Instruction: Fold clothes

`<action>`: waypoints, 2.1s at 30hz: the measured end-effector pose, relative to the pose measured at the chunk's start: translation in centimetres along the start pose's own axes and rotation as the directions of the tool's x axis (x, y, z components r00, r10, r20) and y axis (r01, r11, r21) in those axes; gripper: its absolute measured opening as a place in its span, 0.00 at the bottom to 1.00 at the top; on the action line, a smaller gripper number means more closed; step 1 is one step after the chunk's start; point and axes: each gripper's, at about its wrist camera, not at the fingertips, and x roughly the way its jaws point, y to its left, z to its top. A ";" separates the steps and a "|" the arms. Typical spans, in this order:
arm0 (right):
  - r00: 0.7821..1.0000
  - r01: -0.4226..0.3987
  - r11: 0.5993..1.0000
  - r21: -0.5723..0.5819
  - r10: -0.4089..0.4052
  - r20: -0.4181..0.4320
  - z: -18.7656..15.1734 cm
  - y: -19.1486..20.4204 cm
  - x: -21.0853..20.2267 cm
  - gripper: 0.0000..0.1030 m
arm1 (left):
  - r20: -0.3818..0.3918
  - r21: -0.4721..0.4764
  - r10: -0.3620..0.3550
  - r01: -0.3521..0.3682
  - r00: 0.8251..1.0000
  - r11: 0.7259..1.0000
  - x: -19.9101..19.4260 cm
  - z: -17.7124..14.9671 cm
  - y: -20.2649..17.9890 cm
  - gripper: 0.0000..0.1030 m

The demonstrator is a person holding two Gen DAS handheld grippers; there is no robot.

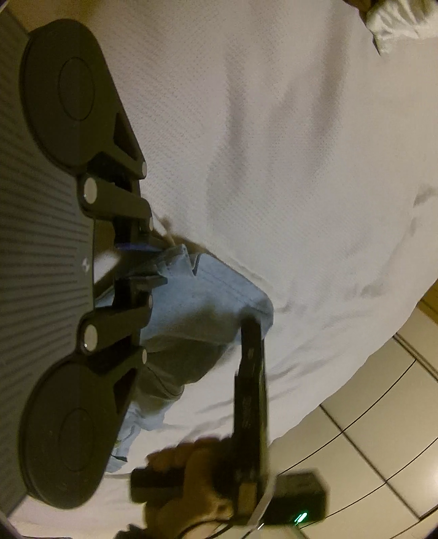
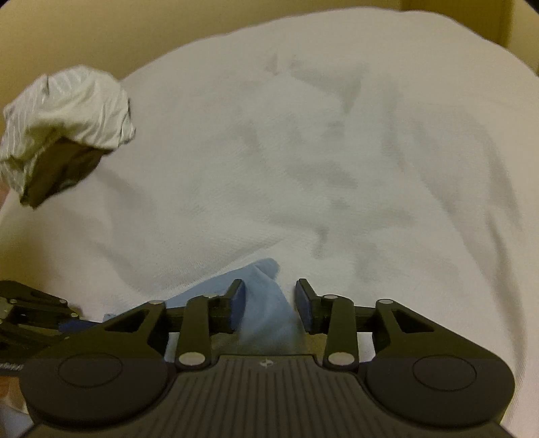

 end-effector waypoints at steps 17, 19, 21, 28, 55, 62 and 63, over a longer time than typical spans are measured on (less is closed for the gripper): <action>0.979 0.122 0.991 0.051 -0.129 0.158 0.7 -0.7 -4.5 0.23 | 0.082 0.013 0.148 -0.150 0.986 0.989 -1.8 0.0 -0.1 0.11; 0.982 0.114 0.990 0.080 -0.124 0.143 -0.8 -0.6 -5.0 0.23 | 0.105 0.010 0.175 -0.177 0.979 0.984 -2.4 0.3 0.2 0.12; 0.984 0.108 0.988 0.112 -0.122 0.128 -2.7 -0.2 -5.4 0.23 | 0.131 0.044 0.160 -0.167 0.978 0.985 -3.2 0.8 0.2 0.12; 0.991 0.103 0.954 0.282 -0.121 0.048 -9.9 1.9 -6.0 0.25 | 0.036 0.276 0.011 -0.021 0.999 0.961 0.0 2.1 -2.9 0.14; 0.882 0.286 0.373 0.883 -0.463 -0.090 -49.2 -9.3 -29.2 0.58 | -0.153 0.759 -0.119 0.194 0.981 0.622 5.7 -12.4 -31.4 0.26; 0.924 -0.128 0.181 0.975 -0.336 0.184 -54.7 -12.0 -27.7 0.27 | -0.189 0.789 -0.099 0.211 0.977 0.577 9.7 -15.0 -37.8 0.26; 0.917 -0.161 0.165 0.973 -0.340 0.209 -55.2 -12.1 -27.8 0.18 | -0.193 0.800 -0.095 0.213 0.977 0.561 10.1 -15.1 -38.7 0.26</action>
